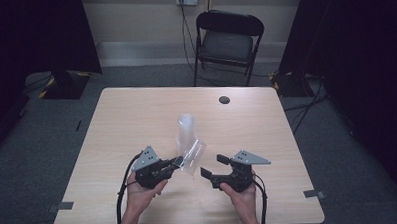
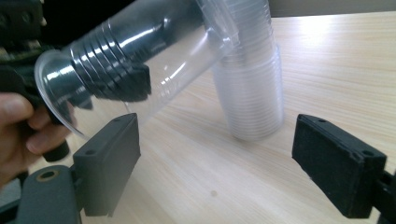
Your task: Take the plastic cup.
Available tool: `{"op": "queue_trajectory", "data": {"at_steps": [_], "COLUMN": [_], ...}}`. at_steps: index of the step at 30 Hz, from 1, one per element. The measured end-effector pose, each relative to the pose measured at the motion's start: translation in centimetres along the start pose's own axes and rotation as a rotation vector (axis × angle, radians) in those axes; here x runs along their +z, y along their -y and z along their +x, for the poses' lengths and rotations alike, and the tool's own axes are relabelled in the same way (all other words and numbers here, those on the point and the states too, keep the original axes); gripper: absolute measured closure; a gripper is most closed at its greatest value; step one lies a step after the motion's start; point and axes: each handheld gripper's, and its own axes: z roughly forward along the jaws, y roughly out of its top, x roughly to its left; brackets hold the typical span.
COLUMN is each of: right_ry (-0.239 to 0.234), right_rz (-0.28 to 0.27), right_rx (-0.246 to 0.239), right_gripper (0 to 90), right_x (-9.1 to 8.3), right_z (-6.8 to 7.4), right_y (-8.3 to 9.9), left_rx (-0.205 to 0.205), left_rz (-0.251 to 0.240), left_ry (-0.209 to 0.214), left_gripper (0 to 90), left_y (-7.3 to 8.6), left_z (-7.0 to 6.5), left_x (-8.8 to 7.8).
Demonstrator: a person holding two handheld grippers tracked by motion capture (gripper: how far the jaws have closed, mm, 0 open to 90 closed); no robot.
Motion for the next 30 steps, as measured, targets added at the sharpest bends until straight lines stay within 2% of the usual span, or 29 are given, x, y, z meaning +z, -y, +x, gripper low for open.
{"op": "queue_trajectory", "data": {"at_steps": [6,10,13,19,25,27,30], "right_ry": [0.02,0.023,0.03,0.037,0.008,0.007,-0.02], "right_rz": [0.019,0.038,0.046,0.067,0.092,0.093,0.096], "right_rx": [-0.089,-0.142,-0.18,-0.259,-0.343,-0.36,-0.381], "right_gripper": [14.9,14.8,14.9,14.9,14.8,14.9,14.9], "right_x": [-0.4,-0.6,-0.8,-1.1,-1.3,-1.3,-1.3], "right_z": [0.4,0.5,0.6,1.1,1.6,1.7,1.8], "right_y": [-0.1,-0.2,-0.1,0.0,-0.1,-0.3,-0.6], "left_rx": [0.01,0.04,0.049,0.065,0.1,0.102,0.102], "left_rz": [0.078,0.158,0.19,0.293,0.381,0.394,0.421], "left_ry": [0.034,0.052,0.069,0.101,0.151,0.156,0.163], "left_gripper": [84.5,84.4,84.5,84.5,84.4,84.4,84.4], "left_y": [-0.6,-1.0,-1.1,-1.0,-1.2,-1.1,-0.9], "left_z": [0.1,0.0,0.1,0.2,0.0,0.1,0.1], "left_x": [0.3,0.7,1.1,2.2,3.2,3.3,3.6]}}
